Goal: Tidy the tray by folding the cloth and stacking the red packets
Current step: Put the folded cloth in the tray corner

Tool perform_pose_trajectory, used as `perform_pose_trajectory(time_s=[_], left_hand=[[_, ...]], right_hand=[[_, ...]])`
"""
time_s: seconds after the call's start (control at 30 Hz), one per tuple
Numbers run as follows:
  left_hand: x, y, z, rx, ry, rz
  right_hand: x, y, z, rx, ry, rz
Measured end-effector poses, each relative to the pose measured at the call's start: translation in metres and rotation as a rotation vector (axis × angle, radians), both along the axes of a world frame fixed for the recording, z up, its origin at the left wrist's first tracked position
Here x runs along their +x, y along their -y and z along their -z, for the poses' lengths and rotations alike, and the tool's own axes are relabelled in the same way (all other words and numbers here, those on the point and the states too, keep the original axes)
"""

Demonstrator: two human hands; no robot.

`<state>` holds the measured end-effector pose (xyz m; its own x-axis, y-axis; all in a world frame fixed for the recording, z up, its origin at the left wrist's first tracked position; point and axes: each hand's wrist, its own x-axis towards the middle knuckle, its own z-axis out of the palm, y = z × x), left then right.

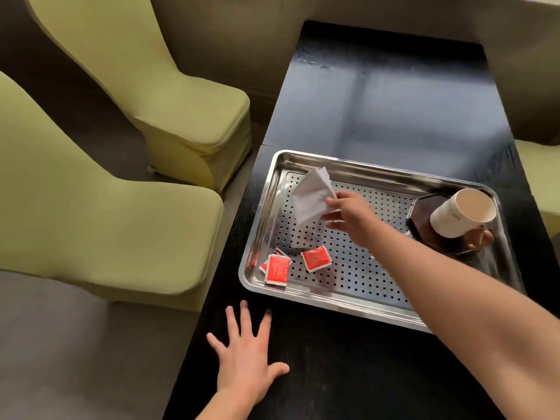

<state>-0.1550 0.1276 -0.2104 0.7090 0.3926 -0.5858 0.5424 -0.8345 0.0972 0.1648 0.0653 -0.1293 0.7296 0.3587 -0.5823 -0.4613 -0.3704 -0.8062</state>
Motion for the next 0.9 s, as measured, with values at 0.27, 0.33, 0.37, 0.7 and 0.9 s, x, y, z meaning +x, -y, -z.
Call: perform_pose_trajectory(time_s=[0.27,0.33,0.37,0.7,0.9], left_hand=[[0.002,-0.001,0.007,-0.043,-0.019,-0.031],[0.003,-0.002,0.007,-0.049,-0.024,-0.039],[0.002,-0.003,0.007,-0.049,-0.02,-0.039],[0.0,-0.001,0.007,-0.035,-0.003,-0.032],[0.003,0.001,-0.004,-0.03,-0.008,-0.05]], right_hand=[[0.049,-0.011,0.026,-0.114,0.066,0.025],[0.058,-0.006,0.033,-0.187,0.143,0.06],[0.061,-0.004,0.036,-0.208,0.173,0.071],[0.018,0.053,0.029,-0.221,0.187,0.05],[-0.06,0.105,0.0,-0.074,0.155,0.142]])
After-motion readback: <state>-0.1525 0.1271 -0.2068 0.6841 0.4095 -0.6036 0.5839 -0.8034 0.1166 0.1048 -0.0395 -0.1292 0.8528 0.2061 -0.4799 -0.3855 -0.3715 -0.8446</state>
